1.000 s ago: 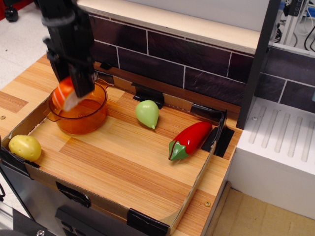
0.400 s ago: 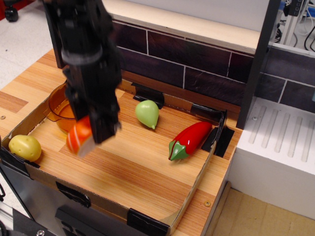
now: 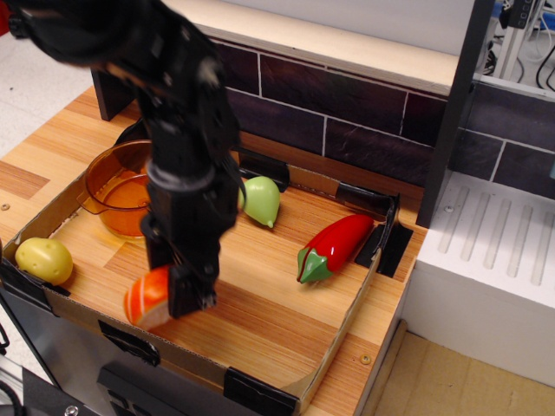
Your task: Take sushi out of pot
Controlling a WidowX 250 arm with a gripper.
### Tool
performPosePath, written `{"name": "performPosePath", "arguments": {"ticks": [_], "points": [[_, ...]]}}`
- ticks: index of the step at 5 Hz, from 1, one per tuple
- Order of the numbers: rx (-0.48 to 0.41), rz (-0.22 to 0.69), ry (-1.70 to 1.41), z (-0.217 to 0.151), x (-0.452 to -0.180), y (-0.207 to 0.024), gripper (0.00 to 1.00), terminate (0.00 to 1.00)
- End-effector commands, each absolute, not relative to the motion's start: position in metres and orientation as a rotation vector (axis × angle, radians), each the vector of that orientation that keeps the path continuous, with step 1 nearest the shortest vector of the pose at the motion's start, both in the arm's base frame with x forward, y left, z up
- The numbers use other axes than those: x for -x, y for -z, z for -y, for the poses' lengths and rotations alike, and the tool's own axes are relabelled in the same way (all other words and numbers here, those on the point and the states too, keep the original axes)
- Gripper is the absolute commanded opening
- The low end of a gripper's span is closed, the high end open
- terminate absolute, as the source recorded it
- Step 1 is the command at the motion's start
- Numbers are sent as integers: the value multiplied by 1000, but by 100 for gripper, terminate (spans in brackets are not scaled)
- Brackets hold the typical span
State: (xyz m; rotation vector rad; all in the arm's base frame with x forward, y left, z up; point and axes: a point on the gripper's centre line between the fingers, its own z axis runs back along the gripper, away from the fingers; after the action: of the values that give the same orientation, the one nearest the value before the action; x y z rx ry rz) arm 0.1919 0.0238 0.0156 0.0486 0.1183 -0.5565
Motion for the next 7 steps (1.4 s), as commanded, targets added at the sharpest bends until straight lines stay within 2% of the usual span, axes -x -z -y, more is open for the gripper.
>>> {"name": "performPosePath", "arguments": {"ticks": [1, 2, 3, 4, 5, 6, 7], "points": [[-76, -45, 643, -23, -197, -4, 0, 0], [-86, -19, 619, -25, -193, -4, 100, 0], [-16, 9, 566, -29, -195, -18, 100, 0], [47, 48, 482, -34, -204, -55, 100, 0], [77, 93, 378, -36, -212, -83, 100, 0], [99, 97, 330, -35, -209, -103, 100, 0], [99, 97, 330, -35, -209, -103, 100, 0]]}}
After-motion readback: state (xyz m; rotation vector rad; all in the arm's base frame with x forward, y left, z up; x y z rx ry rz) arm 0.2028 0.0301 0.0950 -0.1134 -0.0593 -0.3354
